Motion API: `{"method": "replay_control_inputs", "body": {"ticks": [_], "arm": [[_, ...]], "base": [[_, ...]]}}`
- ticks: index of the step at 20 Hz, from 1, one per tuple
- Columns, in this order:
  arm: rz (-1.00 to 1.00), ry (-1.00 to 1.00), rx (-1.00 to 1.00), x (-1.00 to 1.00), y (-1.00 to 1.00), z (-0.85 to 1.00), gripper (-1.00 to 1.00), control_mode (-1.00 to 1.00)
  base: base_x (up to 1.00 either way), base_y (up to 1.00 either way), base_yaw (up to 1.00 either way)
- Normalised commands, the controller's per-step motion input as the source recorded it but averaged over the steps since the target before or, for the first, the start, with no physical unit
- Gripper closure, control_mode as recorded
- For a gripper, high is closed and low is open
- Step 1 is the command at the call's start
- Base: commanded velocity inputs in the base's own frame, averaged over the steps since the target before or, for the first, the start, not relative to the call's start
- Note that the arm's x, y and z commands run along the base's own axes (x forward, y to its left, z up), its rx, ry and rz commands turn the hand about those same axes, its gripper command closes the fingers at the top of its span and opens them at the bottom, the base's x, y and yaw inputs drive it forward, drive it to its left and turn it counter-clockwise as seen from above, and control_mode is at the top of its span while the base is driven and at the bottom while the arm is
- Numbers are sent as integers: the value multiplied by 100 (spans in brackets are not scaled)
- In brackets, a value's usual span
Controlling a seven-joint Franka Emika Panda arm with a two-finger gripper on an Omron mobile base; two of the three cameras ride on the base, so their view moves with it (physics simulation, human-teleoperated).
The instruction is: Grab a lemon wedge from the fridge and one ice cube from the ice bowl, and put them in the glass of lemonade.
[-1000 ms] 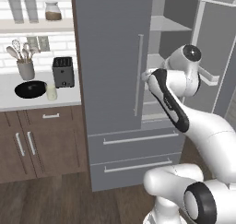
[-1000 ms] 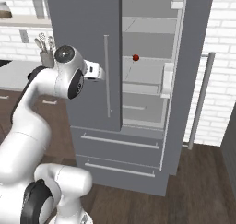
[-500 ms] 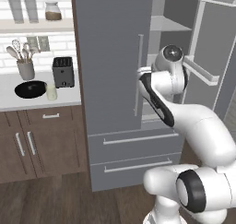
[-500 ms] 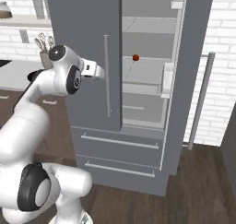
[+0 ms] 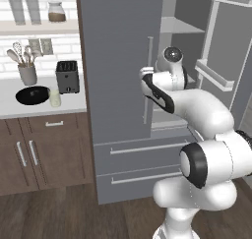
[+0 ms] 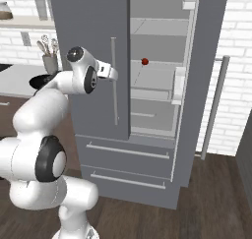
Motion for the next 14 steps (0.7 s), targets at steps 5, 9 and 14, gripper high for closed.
{"method": "replay_control_inputs", "body": {"ticks": [5, 9, 14], "arm": [[0, 0, 5, 33, -16, -36, -100, -100], [0, 0, 2, 50, -11, -22, -100, -100], [0, 0, 4, 41, -3, 0, -100, -100]], "base": [[0, 0, 0], [0, 0, 0], [0, 0, 0]]}}
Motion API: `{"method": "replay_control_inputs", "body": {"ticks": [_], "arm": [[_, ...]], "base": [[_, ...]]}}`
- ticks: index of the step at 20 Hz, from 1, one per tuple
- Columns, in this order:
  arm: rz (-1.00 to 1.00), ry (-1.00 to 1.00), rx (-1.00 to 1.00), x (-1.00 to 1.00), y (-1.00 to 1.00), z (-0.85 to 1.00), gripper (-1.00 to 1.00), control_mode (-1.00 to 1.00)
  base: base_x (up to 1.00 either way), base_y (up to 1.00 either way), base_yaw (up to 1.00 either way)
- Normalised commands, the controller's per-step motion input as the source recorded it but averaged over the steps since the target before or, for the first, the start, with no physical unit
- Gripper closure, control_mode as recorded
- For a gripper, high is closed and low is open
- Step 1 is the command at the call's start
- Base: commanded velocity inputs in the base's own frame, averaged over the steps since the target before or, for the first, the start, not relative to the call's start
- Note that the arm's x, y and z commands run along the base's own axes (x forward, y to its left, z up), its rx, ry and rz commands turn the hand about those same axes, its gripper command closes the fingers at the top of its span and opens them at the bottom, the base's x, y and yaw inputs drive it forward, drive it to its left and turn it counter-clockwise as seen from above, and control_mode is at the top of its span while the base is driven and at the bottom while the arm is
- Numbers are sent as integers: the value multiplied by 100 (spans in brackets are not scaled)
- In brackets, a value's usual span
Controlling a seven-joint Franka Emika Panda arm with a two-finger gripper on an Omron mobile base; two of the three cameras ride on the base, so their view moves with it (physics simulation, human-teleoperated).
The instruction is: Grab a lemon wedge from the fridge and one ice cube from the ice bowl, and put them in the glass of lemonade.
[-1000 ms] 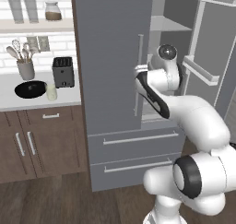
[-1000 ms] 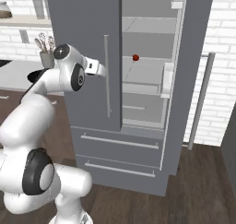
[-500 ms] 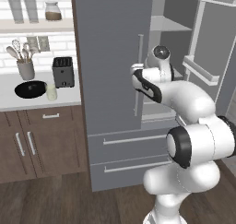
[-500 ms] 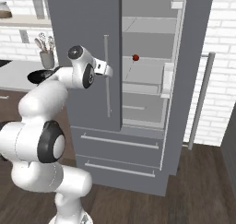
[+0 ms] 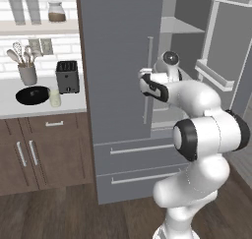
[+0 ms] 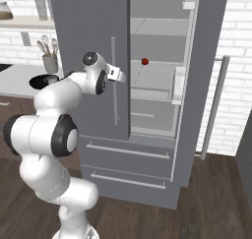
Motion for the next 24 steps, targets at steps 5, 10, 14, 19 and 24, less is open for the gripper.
{"method": "replay_control_inputs", "body": {"ticks": [5, 10, 14, 19, 24], "arm": [[0, 0, 2, 19, 0, 15, -100, -100], [0, -4, 1, 32, 0, 13, -100, -100], [0, -3, 2, 39, 0, 3, -100, -100], [0, 0, 0, 51, 0, -10, -100, -100], [0, 0, 0, 37, 0, -15, -100, -100]], "base": [[0, 0, 0], [0, 0, 0], [0, 0, 0], [0, 0, 0], [0, 0, 0]]}}
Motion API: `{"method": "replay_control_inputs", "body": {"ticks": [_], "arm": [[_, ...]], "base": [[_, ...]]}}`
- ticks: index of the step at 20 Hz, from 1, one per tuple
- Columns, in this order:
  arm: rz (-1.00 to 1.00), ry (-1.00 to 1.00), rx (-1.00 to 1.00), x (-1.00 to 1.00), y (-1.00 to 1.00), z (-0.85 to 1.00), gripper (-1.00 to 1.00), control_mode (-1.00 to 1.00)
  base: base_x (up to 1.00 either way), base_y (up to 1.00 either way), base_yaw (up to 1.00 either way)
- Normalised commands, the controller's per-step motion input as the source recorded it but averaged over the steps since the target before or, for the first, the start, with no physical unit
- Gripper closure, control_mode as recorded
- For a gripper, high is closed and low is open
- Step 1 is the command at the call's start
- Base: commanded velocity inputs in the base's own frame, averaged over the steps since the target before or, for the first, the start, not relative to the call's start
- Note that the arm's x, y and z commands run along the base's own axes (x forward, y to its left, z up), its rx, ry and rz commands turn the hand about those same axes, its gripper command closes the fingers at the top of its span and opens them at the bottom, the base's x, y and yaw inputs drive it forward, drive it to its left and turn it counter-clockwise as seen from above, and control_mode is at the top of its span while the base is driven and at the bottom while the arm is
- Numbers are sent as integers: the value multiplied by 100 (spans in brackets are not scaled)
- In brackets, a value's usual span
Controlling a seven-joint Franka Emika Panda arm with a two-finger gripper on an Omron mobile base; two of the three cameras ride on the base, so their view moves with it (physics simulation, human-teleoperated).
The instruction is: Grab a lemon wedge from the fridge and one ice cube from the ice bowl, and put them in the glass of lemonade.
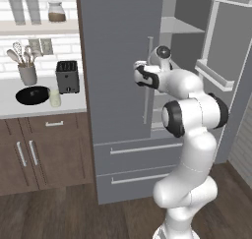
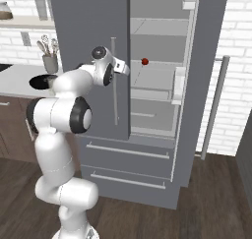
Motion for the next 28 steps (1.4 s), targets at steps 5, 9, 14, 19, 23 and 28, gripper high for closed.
{"method": "replay_control_inputs", "body": {"ticks": [5, 9, 14, 19, 23, 28], "arm": [[0, 0, 0, 37, 0, -16, -100, -100], [0, 0, 0, 26, 0, -6, -100, -100], [0, 0, 0, 1, 0, 0, 100, -100], [0, 0, 0, 0, 0, 0, 100, -100], [0, 0, 0, 0, 7, 0, 100, -100], [0, -10, 0, -22, 50, 3, 100, -100]], "base": [[0, 0, 0], [0, 0, 0], [0, 0, 0], [0, 0, 0], [0, 0, 0], [0, 0, 0]]}}
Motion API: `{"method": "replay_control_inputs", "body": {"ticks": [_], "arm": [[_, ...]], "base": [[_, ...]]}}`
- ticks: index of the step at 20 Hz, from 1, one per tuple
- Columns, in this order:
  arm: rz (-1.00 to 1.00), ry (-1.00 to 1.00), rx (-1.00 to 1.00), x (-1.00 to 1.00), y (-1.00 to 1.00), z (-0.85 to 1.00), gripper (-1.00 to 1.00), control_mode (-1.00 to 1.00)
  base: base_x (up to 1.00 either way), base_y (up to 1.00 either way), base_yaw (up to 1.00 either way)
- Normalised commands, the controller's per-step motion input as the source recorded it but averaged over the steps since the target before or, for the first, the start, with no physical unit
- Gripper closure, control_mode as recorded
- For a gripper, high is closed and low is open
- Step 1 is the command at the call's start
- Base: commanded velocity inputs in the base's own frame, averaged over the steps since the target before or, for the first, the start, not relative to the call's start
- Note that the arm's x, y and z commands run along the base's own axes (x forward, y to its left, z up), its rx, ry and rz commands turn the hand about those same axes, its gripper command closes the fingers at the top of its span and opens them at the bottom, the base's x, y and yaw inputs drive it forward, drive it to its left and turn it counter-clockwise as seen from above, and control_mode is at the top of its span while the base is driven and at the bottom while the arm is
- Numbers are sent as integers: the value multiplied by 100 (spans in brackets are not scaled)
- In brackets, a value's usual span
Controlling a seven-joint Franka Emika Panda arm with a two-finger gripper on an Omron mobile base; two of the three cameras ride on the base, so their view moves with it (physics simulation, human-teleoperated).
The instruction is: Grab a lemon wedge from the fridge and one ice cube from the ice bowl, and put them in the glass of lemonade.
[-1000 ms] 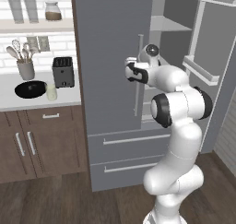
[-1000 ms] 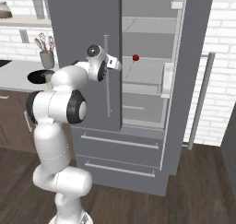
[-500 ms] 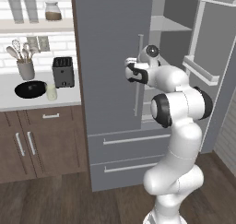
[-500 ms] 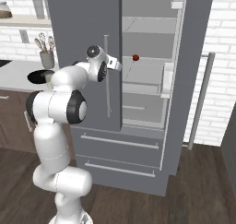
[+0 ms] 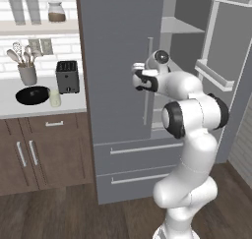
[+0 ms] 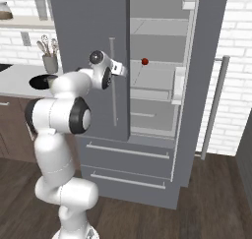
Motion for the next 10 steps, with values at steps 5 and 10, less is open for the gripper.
{"method": "replay_control_inputs", "body": {"ticks": [5, 10], "arm": [[0, -8, 0, -27, 67, 26, 100, -100], [0, -2, 0, -62, 57, 70, 100, -100]], "base": [[0, 0, 0], [0, 0, 0]]}}
